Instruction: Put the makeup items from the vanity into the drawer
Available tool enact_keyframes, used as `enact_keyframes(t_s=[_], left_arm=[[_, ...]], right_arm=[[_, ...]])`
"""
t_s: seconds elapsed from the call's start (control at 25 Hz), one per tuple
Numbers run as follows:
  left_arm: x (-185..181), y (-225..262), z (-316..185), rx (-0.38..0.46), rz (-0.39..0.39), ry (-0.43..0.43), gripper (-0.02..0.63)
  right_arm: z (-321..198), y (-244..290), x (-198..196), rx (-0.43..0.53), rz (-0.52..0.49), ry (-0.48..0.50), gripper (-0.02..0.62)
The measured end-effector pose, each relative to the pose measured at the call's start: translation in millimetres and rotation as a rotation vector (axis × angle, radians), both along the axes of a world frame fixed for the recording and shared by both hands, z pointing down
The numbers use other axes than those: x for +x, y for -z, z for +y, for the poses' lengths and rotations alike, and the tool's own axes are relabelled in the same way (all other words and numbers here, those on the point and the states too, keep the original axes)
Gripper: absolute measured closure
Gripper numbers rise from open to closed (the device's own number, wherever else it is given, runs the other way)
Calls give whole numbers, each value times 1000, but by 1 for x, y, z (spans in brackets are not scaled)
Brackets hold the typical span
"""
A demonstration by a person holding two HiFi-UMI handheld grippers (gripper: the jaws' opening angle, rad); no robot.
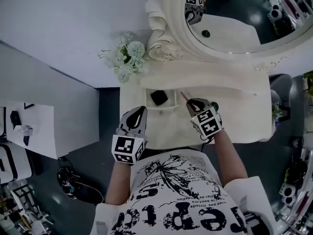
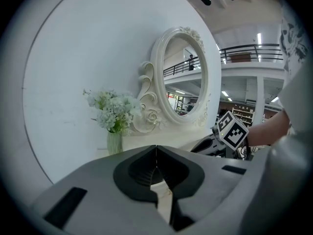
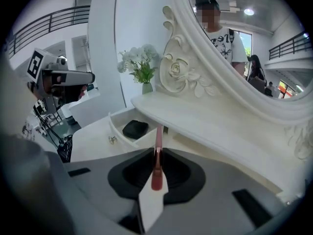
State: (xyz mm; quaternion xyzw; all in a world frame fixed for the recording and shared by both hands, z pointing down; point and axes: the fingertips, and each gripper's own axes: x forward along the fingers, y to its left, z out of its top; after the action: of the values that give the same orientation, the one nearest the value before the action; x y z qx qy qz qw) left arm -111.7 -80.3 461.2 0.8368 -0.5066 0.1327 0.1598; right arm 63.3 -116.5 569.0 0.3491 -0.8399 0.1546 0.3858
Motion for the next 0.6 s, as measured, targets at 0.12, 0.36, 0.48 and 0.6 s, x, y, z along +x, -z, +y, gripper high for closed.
enact_keyframes(t_s=[0.12,0.36,0.48,0.6], left_arm=[[-16,8,4,19,-5,26,586],[-55,14,17,27,-12,110,586],[-76,14,25,23,-14,163,586],[-93,10,30,13,-16,205,586]], right_arm=[[-3,14,-24,28,-15,33,532],[-9,19,-79,70,29,188,532],[-10,16,-104,57,38,236,532],[-14,14,-121,56,34,247,532]])
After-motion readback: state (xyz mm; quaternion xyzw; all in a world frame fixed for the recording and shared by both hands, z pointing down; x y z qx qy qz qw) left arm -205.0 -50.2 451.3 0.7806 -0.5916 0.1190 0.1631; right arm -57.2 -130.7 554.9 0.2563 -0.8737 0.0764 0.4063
